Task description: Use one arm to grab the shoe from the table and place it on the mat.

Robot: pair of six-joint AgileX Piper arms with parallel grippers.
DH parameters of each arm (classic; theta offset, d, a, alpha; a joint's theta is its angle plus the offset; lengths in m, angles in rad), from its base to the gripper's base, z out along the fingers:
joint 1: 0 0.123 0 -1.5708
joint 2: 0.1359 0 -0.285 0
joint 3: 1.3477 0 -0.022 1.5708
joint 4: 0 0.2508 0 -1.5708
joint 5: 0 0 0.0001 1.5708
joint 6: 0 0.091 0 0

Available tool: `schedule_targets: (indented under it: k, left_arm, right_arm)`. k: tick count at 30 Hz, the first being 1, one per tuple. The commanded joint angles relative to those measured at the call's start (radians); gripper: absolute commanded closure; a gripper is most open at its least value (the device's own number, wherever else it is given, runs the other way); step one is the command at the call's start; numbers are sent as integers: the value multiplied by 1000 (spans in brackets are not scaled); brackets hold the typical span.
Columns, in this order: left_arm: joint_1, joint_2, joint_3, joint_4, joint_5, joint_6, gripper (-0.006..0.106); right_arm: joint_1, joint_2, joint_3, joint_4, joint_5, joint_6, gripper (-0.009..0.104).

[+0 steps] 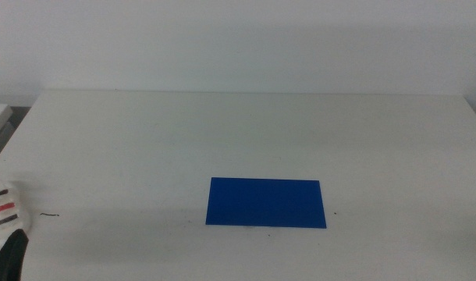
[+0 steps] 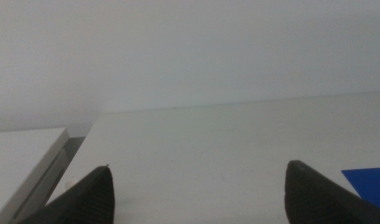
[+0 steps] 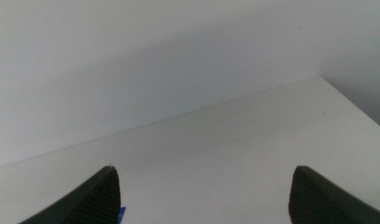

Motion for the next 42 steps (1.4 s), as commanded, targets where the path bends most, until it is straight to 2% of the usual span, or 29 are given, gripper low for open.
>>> schedule_targets:
  k: [1, 4, 6, 14, 20, 30, 42]
  left_arm:
    - [-6, -5, 0, -3, -11, -7, 7]
    - [37, 31, -31, -24, 39, -121, 7]
    - [98, 145, -131, -24, 166, -188, 7]
    - [318, 730, -617, -41, 630, -190, 7]
    - [376, 1111, -895, -22, 851, -194, 7]
    - [373, 1549, -1047, -72, 731, -200, 7]
    - [373, 1802, -1059, -31, 504, -243, 7]
  right_arm:
    - [2, -5, 2, -10, -8, -3, 16]
    - [2, -5, 2, -10, -8, -3, 16]
    - [2, -5, 2, -10, -8, -3, 16]
    - [2, -5, 2, -10, -8, -3, 16]
    - [2, -5, 2, -10, -8, -3, 16]
    - [2, -5, 2, -10, -8, -3, 16]
    - [2, -5, 2, -10, -8, -3, 16]
